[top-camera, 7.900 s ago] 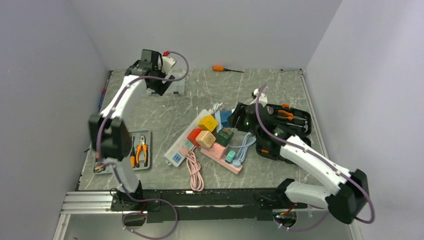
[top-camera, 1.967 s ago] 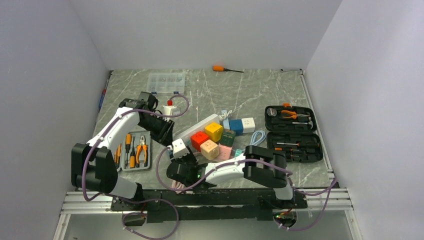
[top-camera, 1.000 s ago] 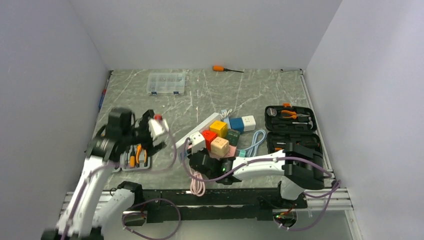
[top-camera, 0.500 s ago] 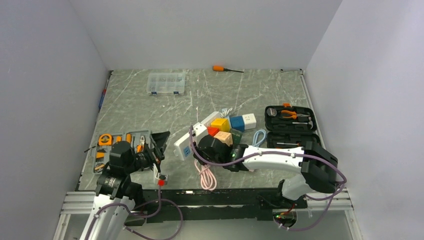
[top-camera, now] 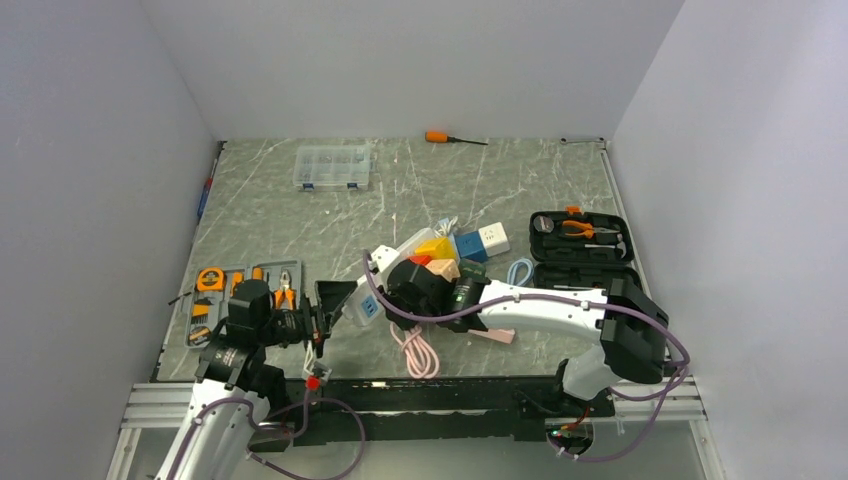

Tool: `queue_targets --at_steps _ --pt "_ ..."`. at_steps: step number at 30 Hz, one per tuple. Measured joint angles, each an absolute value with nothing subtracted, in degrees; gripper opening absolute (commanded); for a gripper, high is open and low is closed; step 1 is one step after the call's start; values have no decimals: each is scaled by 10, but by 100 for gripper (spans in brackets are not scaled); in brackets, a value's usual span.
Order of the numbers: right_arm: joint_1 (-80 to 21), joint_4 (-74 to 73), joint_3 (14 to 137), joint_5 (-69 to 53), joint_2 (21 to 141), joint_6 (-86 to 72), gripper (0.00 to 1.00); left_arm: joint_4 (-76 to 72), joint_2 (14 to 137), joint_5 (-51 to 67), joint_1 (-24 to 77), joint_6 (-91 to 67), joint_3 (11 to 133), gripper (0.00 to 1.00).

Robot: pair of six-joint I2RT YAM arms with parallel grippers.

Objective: Pull the plug off the socket
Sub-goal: Remove the plug from the socket.

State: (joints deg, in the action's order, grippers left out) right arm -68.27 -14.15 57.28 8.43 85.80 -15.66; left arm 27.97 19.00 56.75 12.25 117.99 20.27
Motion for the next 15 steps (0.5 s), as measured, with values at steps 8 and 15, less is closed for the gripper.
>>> queue_targets --at_steps 8,15 --pt "-664 -203 640 40 890 -129 0 327 229 572 123 1184 203 97" --pt "-662 -241 673 -1 924 -107 0 321 271 572 123 1185 203 87"
